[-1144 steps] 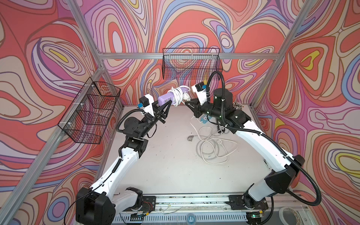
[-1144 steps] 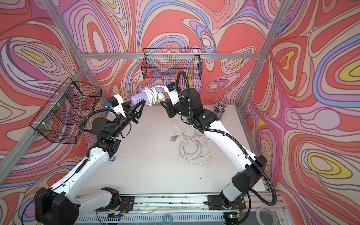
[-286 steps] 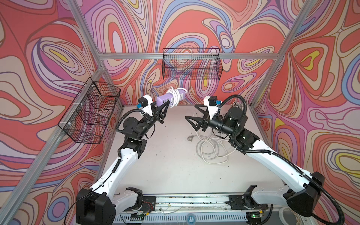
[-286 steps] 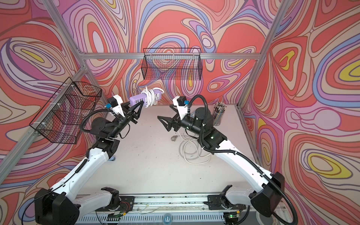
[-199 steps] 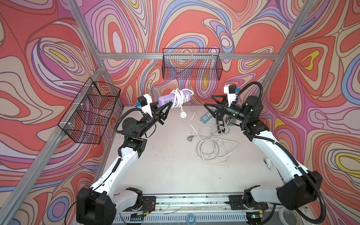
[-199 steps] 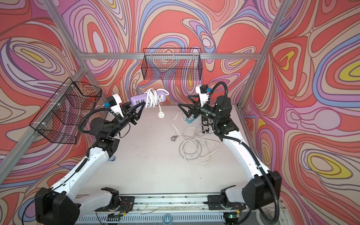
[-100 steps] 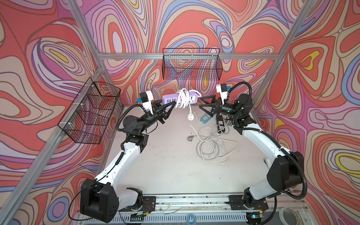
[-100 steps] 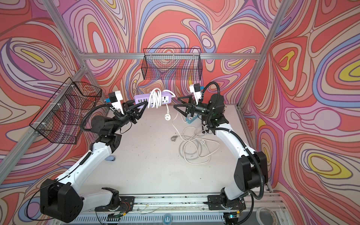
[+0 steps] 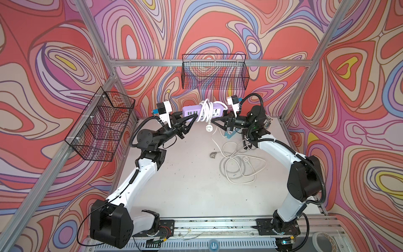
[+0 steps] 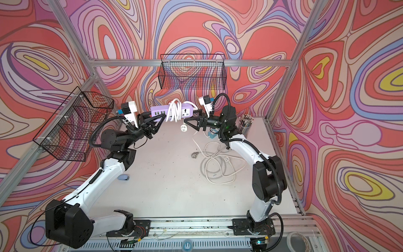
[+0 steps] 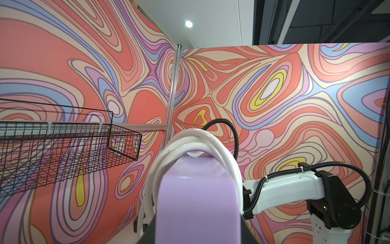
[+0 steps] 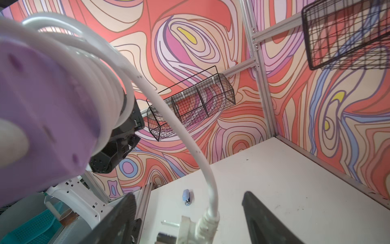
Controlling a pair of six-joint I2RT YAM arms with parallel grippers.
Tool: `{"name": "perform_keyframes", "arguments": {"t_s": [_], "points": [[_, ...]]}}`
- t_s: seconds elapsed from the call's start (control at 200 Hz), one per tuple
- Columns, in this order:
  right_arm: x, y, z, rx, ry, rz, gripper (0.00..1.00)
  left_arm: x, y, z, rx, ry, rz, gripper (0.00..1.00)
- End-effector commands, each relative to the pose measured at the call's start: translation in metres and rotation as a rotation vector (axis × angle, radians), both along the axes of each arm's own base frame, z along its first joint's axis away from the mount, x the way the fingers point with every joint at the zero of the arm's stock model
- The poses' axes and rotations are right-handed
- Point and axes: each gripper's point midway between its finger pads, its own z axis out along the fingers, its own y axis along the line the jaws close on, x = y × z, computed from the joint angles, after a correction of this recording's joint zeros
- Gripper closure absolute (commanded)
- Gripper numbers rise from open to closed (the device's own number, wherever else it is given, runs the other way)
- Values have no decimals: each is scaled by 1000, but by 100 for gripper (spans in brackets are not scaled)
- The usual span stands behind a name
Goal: Unwrap the cord wrapped around the power strip
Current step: Unwrap the power cord from the power strip.
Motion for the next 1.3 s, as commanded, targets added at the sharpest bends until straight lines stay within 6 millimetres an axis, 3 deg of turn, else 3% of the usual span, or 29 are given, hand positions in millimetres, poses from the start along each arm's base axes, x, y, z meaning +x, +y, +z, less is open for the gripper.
{"name": "perform_keyframes", "arguments": {"t_s": [0.0,0.02,0.04,0.175,0.215,0.305,0.446,0.516,0.576,0.931,1.297], "points": [[-6,6,18,27,-58,27,25,-24,5,38,-42,-154,-9,100],[-7,7,19,30,-60,30,27,-24,5,38,-42,-153,-9,100],[0,10,8,23,-36,31,28,-24,5,37,-39,-154,-8,100],[3,16,6,29,-23,45,36,-24,3,36,-30,-161,-3,100],[2,17,5,30,-21,52,44,-24,3,35,-26,-163,1,100],[3,18,4,29,-12,57,73,-26,2,34,-12,-179,8,100],[3,18,2,20,-4,59,87,-27,-3,28,36,-205,24,100],[3,18,3,10,-8,55,89,-27,-10,22,85,-215,37,100],[3,17,1,-4,-6,53,99,-25,-14,14,126,-198,49,100],[14,-10,8,-18,-6,22,100,-28,-15,-39,207,-156,51,100],[15,-28,77,-90,-157,-45,100,-10,-17,-71,183,-110,43,100]]}}
